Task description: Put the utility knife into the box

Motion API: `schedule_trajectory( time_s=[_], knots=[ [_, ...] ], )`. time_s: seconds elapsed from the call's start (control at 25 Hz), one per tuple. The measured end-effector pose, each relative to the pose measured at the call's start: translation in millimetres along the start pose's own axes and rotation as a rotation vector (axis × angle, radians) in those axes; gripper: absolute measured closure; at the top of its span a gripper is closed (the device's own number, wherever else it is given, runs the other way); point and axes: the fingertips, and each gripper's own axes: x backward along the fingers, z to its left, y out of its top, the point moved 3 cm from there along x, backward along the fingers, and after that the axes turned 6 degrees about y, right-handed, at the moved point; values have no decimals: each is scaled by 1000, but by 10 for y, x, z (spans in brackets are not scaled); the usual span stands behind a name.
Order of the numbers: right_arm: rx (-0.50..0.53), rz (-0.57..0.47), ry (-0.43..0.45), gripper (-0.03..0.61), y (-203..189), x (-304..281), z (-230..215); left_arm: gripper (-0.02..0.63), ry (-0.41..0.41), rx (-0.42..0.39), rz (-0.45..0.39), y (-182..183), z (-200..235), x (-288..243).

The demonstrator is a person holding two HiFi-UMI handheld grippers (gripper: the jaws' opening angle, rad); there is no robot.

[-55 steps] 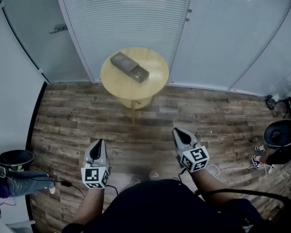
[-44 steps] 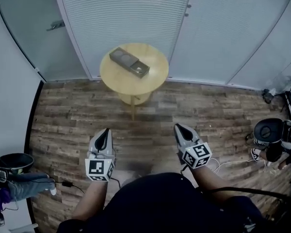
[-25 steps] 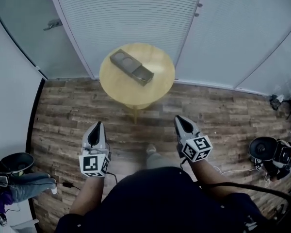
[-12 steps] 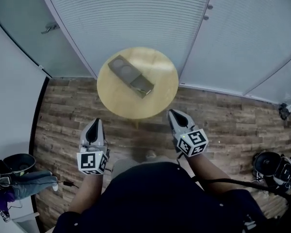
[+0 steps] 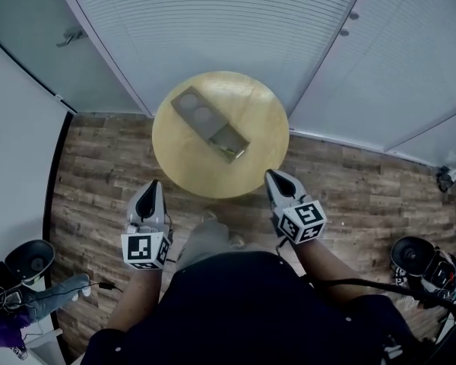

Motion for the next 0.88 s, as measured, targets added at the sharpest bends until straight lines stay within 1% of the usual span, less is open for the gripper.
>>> schedule_trajectory(
  time_s=[0.28, 0.44, 0.52, 0.64, 0.8, 0.88],
  knots=[
    [-22, 36, -62, 569, 148, -706, -174, 611, -89, 25, -35, 204, 391, -746],
    [15, 50, -88, 571, 231, -1088, -160, 611, -133, 8, -41, 224, 622, -1115],
    [43, 65, -96, 571, 269, -1208, -125, 611, -155, 10, -25, 158, 690, -1249],
    [83, 84, -108, 571, 337, -1329, -136, 611, -187, 35, 19, 27, 702, -1432],
    [98, 106, -105, 571, 375, -1445, -249, 611, -216, 26, 64, -86, 623, -1663],
    [102, 120, -92, 571, 367, -1480, -306, 611, -219, 34, 67, -113, 568, -1751]
  ],
)
